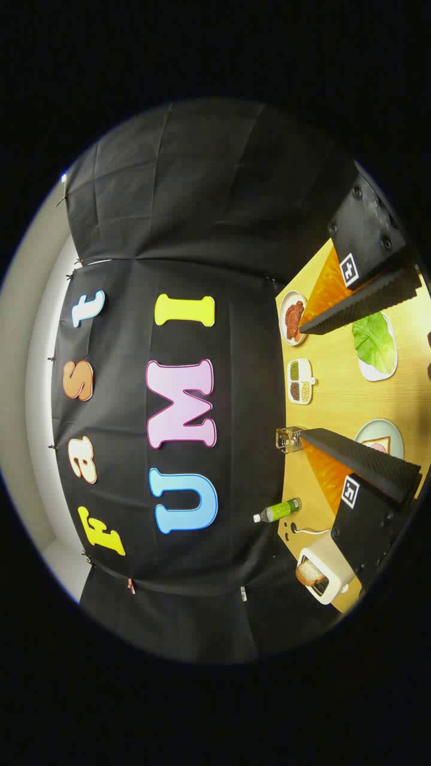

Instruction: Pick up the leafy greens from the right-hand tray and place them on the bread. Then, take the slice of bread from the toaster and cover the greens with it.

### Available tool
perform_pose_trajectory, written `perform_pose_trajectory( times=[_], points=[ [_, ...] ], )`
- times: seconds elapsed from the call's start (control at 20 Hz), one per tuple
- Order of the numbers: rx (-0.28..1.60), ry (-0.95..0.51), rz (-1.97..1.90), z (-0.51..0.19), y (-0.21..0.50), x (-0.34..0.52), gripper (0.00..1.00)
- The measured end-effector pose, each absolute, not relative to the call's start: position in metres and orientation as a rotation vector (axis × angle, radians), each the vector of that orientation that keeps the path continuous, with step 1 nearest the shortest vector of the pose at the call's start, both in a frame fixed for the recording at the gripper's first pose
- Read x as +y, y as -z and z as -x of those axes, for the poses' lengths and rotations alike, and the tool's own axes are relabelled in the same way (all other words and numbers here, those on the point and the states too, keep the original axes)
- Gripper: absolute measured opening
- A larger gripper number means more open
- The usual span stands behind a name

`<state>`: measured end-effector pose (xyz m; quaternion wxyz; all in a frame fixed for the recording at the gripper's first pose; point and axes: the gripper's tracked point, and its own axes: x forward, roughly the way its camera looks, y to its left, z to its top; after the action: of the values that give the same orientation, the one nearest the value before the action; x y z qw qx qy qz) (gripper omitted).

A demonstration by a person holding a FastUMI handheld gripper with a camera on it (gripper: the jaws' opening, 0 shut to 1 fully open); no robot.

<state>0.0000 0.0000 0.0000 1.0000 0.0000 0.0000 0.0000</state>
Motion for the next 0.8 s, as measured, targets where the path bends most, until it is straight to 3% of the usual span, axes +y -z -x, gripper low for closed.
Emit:
perform_pose_trajectory(
  times=[0.8],
  points=[
    [0.034,-0.009,-0.011,-0.021,0.013,-0.007,0.98]
  ],
)
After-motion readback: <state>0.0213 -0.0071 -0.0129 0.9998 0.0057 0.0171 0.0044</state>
